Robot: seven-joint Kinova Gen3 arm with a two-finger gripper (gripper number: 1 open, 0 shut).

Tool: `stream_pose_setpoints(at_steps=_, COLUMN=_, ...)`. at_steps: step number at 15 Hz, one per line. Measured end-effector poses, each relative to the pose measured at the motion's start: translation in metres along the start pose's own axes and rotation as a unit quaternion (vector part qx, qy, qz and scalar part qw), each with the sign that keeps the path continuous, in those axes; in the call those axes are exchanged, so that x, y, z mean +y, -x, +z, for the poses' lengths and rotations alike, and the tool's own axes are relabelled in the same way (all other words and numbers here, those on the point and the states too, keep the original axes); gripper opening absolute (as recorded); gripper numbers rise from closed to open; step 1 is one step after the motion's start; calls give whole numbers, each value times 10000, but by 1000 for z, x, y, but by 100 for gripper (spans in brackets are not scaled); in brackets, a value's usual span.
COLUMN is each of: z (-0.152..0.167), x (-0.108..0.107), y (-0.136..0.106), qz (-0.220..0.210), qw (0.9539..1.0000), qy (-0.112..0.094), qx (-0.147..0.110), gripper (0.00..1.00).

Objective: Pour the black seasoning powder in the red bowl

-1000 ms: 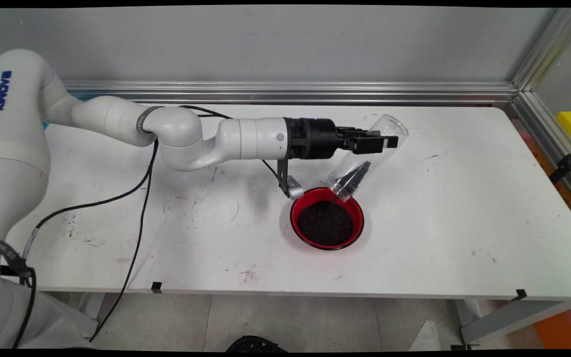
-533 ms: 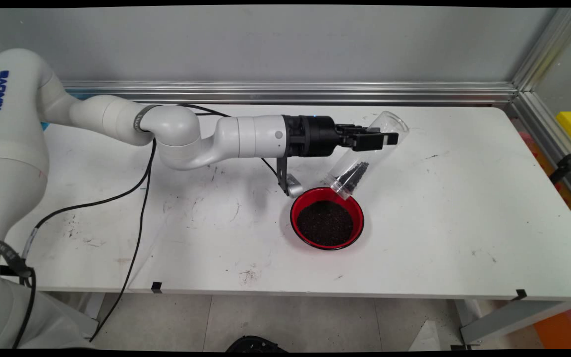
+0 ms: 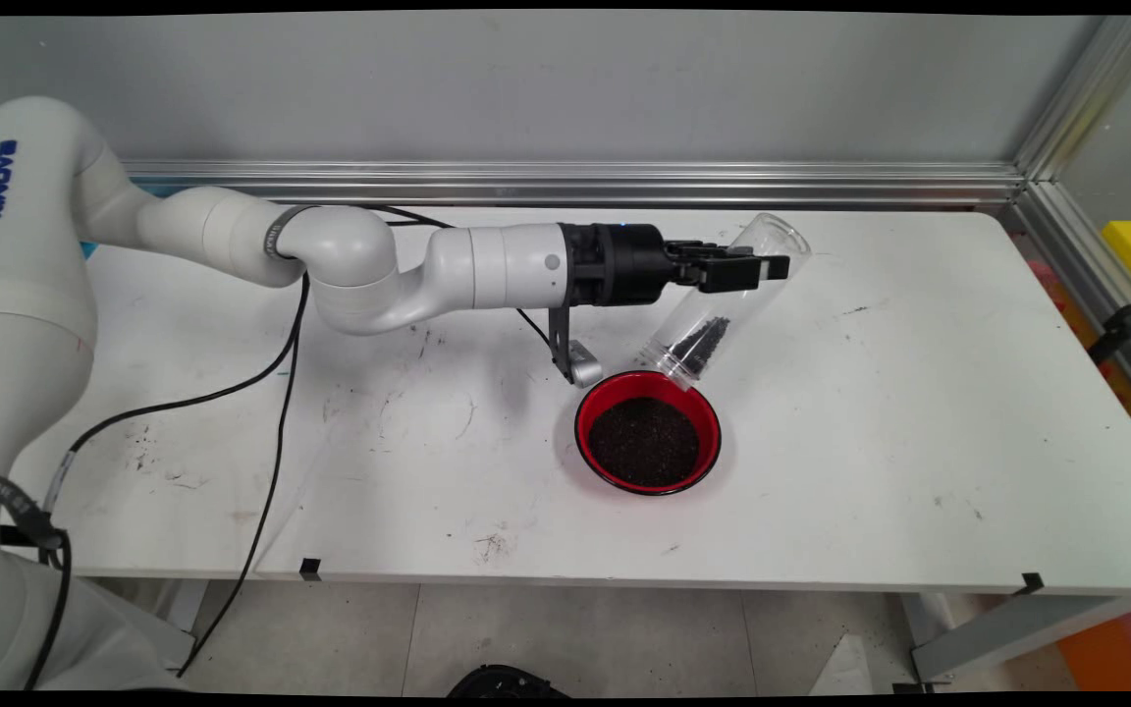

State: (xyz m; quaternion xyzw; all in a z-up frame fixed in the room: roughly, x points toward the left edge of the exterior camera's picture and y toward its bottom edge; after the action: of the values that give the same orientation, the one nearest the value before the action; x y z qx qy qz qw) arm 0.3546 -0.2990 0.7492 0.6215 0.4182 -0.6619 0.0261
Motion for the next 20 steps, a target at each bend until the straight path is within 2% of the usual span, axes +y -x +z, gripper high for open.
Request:
stream_pose_setpoints(at_steps=7, z=-5, x=-1, y=0, qz=-246, qw=9996, qy=53, qx=107, gripper=0)
stream_pose_setpoints(at_steps=12, z=-12, x=-1, y=3, qz=-569, qw=9979, qy=198, qx=232, gripper=0)
stream_pose_setpoints(at_steps=16, z=-15, x=1, y=5, qz=-877, qw=9949, qy=342, qx=355, gripper=0)
stream_pose_setpoints(at_steps=20, z=-11, x=3, y=12, qz=-1313, qw=9893, qy=475, qx=426, gripper=0)
